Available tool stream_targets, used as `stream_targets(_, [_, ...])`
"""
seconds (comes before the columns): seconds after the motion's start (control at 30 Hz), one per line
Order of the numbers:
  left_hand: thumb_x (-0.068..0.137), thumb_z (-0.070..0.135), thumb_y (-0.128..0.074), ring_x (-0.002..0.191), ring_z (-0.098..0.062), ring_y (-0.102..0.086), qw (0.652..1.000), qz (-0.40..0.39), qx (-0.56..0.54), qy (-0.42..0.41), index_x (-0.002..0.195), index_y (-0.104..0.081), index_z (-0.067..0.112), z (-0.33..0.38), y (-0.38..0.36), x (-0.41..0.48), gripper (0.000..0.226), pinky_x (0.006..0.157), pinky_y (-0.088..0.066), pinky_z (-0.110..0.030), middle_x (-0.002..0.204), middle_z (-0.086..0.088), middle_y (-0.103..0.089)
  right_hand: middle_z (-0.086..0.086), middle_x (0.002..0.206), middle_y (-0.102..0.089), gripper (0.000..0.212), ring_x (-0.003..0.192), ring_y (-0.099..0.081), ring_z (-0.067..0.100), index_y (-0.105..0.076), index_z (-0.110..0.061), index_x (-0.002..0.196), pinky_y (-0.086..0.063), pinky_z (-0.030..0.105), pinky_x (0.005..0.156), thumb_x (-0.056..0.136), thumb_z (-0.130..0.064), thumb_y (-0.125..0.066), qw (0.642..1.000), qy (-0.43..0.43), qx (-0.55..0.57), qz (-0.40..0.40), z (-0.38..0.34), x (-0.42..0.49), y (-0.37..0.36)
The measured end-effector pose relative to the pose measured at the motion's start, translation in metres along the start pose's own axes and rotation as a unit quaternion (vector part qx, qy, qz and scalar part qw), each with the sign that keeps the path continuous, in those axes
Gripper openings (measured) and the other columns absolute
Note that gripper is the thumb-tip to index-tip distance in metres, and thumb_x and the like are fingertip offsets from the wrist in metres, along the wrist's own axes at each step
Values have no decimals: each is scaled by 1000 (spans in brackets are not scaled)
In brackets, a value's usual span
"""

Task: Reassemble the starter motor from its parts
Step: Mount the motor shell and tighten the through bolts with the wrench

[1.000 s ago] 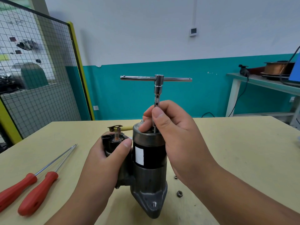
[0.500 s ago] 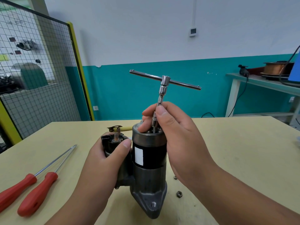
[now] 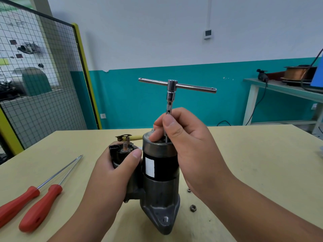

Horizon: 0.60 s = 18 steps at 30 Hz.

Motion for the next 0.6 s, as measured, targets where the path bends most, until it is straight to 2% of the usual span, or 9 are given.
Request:
stream_targets(0.1, [55,79,-70,97,-31,-78,1000,1,-7,1,109,-73,43,-1,0,0,64,71,-65,-64,100,6,-81,-4,83,-75,24,83,-70,8,-66,-20,93,-54,16,82,101,-40,-55,1000,10,5,5,-1,0,1])
stream_targets(0.17, [56,78,-70,97,-33,-78,1000,3,-7,-1,109,-73,41,-1,0,0,65,73,-64,-61,99,5,-81,-4,82,-74,26,83,-69,7,-65,-16,94,-53,15,81,101,-39,-55,1000,15,5,5,-2,0,1])
stream_targets(0.3, [58,77,-70,96,-32,-78,1000,-2,-11,0,104,-74,44,-2,0,1,57,69,-64,-57,97,5,-81,-4,84,-75,25,84,-69,9,-67,-25,93,-53,15,81,101,-43,-52,1000,6,7,1,-1,-1,0])
stream_targets(0.37, [59,76,-70,95,-33,-78,1000,-2,-12,-1,104,-73,44,-3,0,2,55,67,-65,-61,97,5,-80,-3,85,-75,26,86,-70,10,-69,-30,93,-54,17,83,102,-43,-48,1000,2,18,0,-1,-1,1])
stream_targets(0.47, [59,76,-71,94,-34,-79,1000,-4,-16,-3,104,-74,45,-3,0,1,54,66,-65,-65,98,4,-81,-1,86,-75,30,88,-70,13,-70,-31,95,-56,19,84,103,-43,-44,999,-5,34,-3,0,-2,1])
stream_targets(0.6, [59,75,-72,94,-32,-79,1000,-9,-24,-3,103,-74,45,-2,0,1,53,67,-65,-64,98,3,-81,-2,85,-75,28,85,-70,12,-70,-31,93,-57,20,83,103,-42,-46,1000,0,24,-3,-1,-1,0])
Point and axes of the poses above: each hand's wrist, its own x-axis towards the middle knuckle, its own y-axis out of the back of the hand, z = x × y, the point moved 5 cm from there along x, towards the middle knuckle
